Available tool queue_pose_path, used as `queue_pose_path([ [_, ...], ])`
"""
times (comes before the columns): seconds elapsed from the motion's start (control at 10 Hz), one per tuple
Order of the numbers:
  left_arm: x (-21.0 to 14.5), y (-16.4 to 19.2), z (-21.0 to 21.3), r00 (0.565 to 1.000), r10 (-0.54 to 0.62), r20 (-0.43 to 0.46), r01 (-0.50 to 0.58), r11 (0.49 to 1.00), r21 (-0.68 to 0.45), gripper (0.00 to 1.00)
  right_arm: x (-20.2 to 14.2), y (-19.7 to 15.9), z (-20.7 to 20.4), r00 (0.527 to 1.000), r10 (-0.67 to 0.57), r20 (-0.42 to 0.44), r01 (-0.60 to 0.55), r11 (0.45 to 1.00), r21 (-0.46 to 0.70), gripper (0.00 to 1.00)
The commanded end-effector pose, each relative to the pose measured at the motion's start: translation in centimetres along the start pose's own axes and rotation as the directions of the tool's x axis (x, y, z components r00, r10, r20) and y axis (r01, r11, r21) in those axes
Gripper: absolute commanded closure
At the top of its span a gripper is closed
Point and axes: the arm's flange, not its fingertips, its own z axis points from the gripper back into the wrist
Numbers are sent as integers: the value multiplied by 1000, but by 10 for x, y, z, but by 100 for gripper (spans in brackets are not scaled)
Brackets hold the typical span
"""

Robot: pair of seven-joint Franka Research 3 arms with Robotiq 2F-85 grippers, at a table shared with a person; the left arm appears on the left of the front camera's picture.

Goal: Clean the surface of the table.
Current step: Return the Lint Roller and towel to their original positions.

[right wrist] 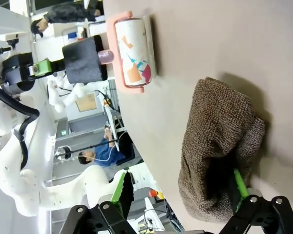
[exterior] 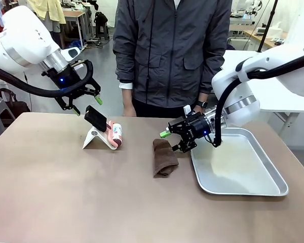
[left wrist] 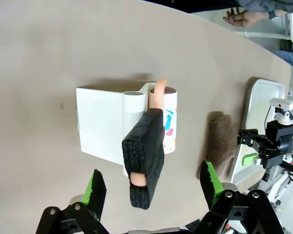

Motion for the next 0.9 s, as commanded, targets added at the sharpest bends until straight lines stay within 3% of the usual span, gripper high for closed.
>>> queue_pose_path([
  [0.0, -22, 2, 17, 999, -2, 34, 3, 1000, -28, 0, -2, 16, 8, 1000, -6, 8, 6, 998, -60, 0],
  [0.2, -51, 7, 39, 997, -37, 71, 42, 997, -72, 0, -12, 25, 30, 997, 15, 73, -11, 999, -53, 0],
  [0.5, -101, 28, 65, 995, -100, 10, 100, 972, -215, 0, -42, 18, 70, 987, 22, 160, -34, 997, 69, 0],
  [0.7, -132, 48, 70, 981, -194, 19, 185, 901, -392, 0, -77, 12, 104, 976, 46, 212, -103, 959, 263, 0],
  [0.8, -135, 59, 66, 979, -204, 15, 187, 866, -464, 0, -95, 8, 119, 975, 61, 214, -143, 909, 392, 0],
])
